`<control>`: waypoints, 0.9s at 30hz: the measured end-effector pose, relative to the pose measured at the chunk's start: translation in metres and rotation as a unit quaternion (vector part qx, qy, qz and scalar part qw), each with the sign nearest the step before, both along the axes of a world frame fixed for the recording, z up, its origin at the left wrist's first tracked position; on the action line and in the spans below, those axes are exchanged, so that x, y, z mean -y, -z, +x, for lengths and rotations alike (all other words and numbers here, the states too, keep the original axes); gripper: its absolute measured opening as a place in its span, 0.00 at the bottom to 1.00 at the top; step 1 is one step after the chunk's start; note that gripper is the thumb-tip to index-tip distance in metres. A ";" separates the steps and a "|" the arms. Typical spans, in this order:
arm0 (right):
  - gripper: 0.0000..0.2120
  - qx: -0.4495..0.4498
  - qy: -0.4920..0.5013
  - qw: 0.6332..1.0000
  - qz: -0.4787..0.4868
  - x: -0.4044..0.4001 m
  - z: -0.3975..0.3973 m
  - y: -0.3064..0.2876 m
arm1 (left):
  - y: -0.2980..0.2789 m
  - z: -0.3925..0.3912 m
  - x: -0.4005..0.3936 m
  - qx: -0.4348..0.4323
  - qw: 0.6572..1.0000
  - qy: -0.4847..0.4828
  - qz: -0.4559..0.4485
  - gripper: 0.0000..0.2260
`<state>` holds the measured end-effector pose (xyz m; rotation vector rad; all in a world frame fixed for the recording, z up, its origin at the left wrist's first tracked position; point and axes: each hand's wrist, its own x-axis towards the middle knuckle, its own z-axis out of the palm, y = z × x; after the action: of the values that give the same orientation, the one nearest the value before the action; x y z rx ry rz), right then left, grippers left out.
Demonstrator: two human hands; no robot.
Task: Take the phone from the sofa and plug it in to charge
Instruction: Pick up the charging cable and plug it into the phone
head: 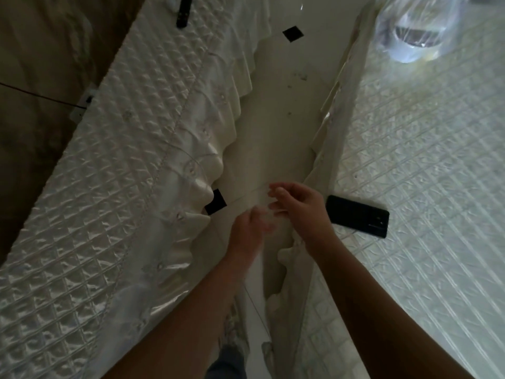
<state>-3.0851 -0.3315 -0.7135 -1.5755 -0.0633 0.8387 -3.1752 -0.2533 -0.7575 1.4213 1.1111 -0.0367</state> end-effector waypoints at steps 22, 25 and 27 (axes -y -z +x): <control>0.17 -0.248 0.138 0.956 0.073 0.078 -0.010 0.041 | -0.029 0.026 0.010 0.137 0.850 -0.260 -0.438 0.19; 0.12 -0.121 0.094 0.987 -0.043 0.080 -0.010 0.040 | -0.028 0.025 0.007 0.174 0.837 -0.276 -0.439 0.18; 0.09 -0.046 0.055 0.994 -0.085 0.084 -0.011 0.040 | -0.026 0.025 0.009 0.166 0.852 -0.272 -0.416 0.18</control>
<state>-3.0963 -0.4153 -0.7531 -1.6813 0.1641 0.8464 -3.1500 -0.2622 -0.7318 0.2924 0.9837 0.1179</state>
